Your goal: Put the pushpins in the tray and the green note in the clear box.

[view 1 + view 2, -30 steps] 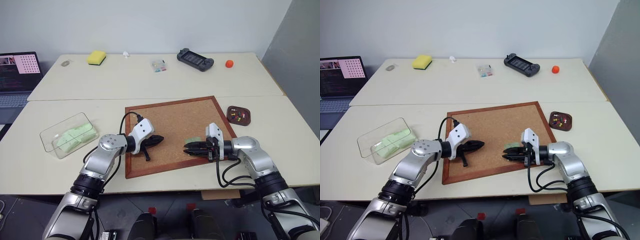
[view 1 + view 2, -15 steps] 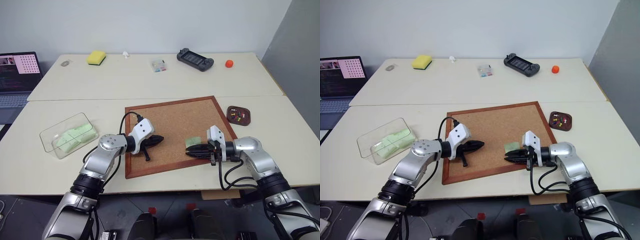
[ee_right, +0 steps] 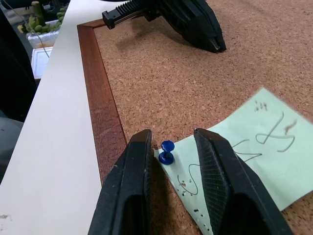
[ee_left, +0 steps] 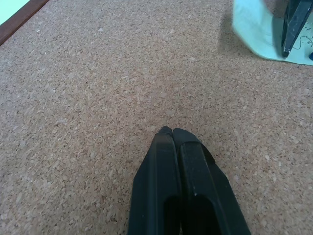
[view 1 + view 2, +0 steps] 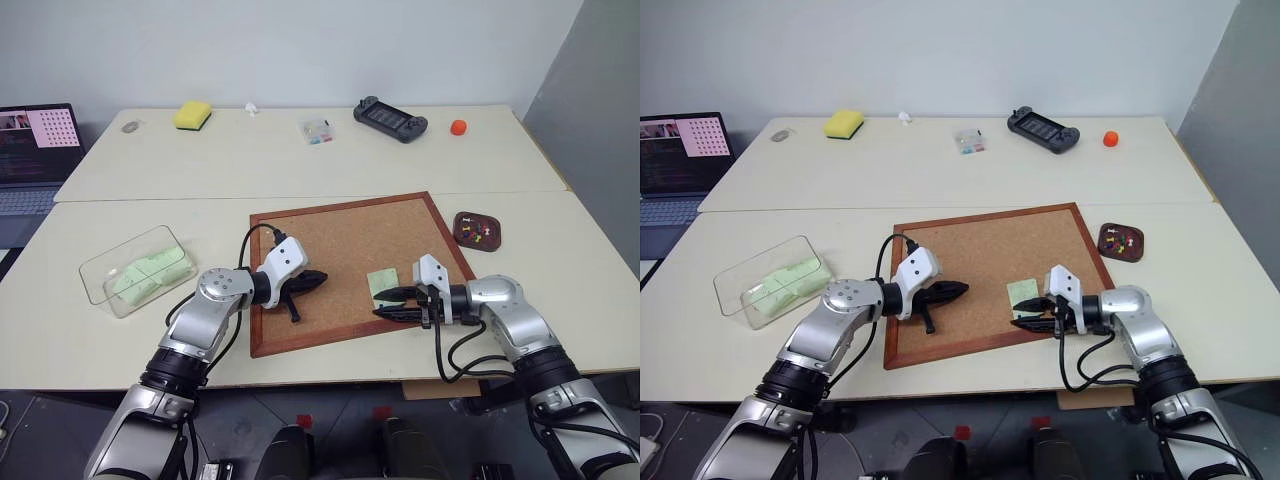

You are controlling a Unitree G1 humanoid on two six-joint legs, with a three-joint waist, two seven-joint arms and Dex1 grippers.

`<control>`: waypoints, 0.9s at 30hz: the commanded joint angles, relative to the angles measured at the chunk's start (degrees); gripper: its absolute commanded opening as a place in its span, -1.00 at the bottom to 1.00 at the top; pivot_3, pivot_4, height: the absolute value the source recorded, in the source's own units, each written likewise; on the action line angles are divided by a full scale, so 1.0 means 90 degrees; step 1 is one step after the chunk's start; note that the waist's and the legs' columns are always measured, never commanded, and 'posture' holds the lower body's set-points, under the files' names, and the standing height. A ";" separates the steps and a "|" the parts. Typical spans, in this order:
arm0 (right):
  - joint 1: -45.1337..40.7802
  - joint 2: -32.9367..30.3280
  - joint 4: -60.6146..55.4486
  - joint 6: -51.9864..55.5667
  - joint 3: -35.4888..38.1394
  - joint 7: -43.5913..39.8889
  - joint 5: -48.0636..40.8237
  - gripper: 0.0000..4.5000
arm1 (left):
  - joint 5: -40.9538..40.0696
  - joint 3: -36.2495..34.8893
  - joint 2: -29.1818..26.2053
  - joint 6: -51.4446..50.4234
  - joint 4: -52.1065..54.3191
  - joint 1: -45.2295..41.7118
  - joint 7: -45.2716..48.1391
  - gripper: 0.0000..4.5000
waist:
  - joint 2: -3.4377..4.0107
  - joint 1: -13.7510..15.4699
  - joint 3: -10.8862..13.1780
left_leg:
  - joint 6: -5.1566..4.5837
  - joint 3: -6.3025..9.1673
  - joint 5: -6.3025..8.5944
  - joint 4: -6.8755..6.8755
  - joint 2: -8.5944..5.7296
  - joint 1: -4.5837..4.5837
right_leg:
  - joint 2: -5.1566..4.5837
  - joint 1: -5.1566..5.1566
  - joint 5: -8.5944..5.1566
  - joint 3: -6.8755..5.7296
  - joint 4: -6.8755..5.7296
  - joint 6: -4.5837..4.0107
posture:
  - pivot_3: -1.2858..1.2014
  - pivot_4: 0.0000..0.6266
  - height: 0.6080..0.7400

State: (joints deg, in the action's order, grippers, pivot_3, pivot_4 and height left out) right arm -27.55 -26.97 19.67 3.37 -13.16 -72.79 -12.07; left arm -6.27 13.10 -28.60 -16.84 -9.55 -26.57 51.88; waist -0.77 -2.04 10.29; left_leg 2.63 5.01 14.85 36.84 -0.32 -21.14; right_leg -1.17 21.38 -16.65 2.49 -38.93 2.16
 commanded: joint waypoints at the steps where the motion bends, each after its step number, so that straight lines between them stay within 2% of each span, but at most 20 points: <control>1: -0.0123 0.0014 0.0023 -0.0107 0.0046 -0.0078 -0.0008 -0.43 | 0.0182 0.0155 -0.0102 -0.0188 -0.0088 0.0222 0.0056 -1.00 | 0.0000 0.0000 0.0000 | 0.0000 -0.0001 0.0000 0.0000 0.0000 0.0000 | 0.0000 0.0000 0.0000 0.0000 0.0000 0.0000 | 0.03 -0.52 1.00; 4: -0.0143 0.0034 0.0031 -0.0090 0.0063 -0.0096 -0.0043 -0.62 | 0.0178 0.0154 -0.0105 -0.0193 -0.0073 0.0229 0.0058 -1.00 | 0.0000 -0.0001 0.0000 | 0.0000 0.0000 0.0000 0.0000 0.0000 0.0000 | 0.0000 0.0000 0.0000 0.0000 0.0000 0.0000 | 0.03 -0.52 1.00; 8: -0.0137 0.0026 0.0015 -0.0072 0.0085 -0.0134 -0.0060 -0.97 | 0.0178 0.0163 -0.0097 -0.0189 -0.0079 0.0220 0.0061 -1.00 | 0.0000 -0.0002 0.0000 | 0.0000 0.0000 0.0000 -0.0001 0.0000 0.0000 | 0.0000 0.0000 0.0000 0.0000 0.0000 0.0000 | 0.03 -0.52 1.00; 27: -0.0409 -0.0383 -0.0729 0.0236 0.0458 -0.0193 -0.0353 -0.99 | 0.0185 0.0190 -0.0061 -0.0160 -0.0132 0.0192 0.0068 -1.00 | -0.0002 0.0001 0.0006 | 0.0000 0.0002 0.0000 -0.0001 0.0000 -0.0011 | -0.0008 0.0007 -0.0001 0.0001 0.0004 0.0001 | 0.03 -0.52 1.00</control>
State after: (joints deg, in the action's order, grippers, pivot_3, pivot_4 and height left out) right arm -29.57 -29.62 16.13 6.11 -11.42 -74.72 -13.69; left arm -6.28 13.14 -28.70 -16.96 -8.92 -26.50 51.90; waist -0.78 -2.04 10.34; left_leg 2.64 5.02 14.86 36.83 -0.32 -21.22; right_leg -1.24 21.43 -16.66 2.50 -38.89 2.17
